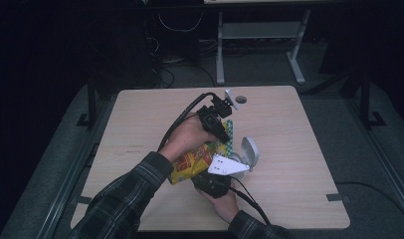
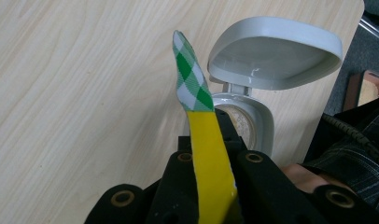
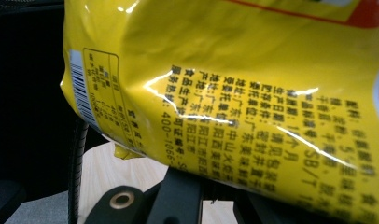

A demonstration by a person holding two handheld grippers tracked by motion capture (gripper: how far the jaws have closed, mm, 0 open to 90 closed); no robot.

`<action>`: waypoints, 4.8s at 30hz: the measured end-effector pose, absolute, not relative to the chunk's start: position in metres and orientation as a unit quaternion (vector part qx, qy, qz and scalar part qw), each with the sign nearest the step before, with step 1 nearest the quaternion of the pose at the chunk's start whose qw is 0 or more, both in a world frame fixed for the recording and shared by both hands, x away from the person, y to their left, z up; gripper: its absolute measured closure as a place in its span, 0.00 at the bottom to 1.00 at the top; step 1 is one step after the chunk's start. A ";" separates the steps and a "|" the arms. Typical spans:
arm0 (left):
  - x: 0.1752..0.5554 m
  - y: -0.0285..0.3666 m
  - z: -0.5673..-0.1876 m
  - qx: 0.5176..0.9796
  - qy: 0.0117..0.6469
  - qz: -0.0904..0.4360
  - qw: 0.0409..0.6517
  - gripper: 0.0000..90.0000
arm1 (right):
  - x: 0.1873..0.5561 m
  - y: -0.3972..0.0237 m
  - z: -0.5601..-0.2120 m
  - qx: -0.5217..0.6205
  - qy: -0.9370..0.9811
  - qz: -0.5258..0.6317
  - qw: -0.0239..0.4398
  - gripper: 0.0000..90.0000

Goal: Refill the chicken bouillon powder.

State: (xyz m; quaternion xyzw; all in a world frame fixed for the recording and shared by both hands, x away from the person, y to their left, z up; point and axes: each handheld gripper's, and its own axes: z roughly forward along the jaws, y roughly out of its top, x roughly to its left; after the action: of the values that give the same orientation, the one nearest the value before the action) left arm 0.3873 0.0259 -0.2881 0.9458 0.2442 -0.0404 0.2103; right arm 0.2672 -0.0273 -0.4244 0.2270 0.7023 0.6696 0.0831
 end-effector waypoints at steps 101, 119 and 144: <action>0.389 0.019 -0.293 0.948 0.245 -0.040 0.200 1.00 | 0.269 -0.029 -0.427 0.233 0.695 0.677 0.070 1.00; 0.389 0.019 -0.292 0.948 0.243 -0.039 0.200 1.00 | 0.269 -0.029 -0.426 0.236 0.694 0.677 0.066 1.00; 0.389 0.016 -0.291 0.948 0.242 -0.036 0.202 1.00 | 0.270 -0.031 -0.425 0.235 0.693 0.678 0.069 1.00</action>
State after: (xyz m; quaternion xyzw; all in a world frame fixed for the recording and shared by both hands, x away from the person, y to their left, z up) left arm 0.3886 0.0165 -0.2910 0.9483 0.2424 -0.0360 0.2016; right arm 0.2700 -0.0310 -0.4251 0.2351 0.6928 0.6782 0.0693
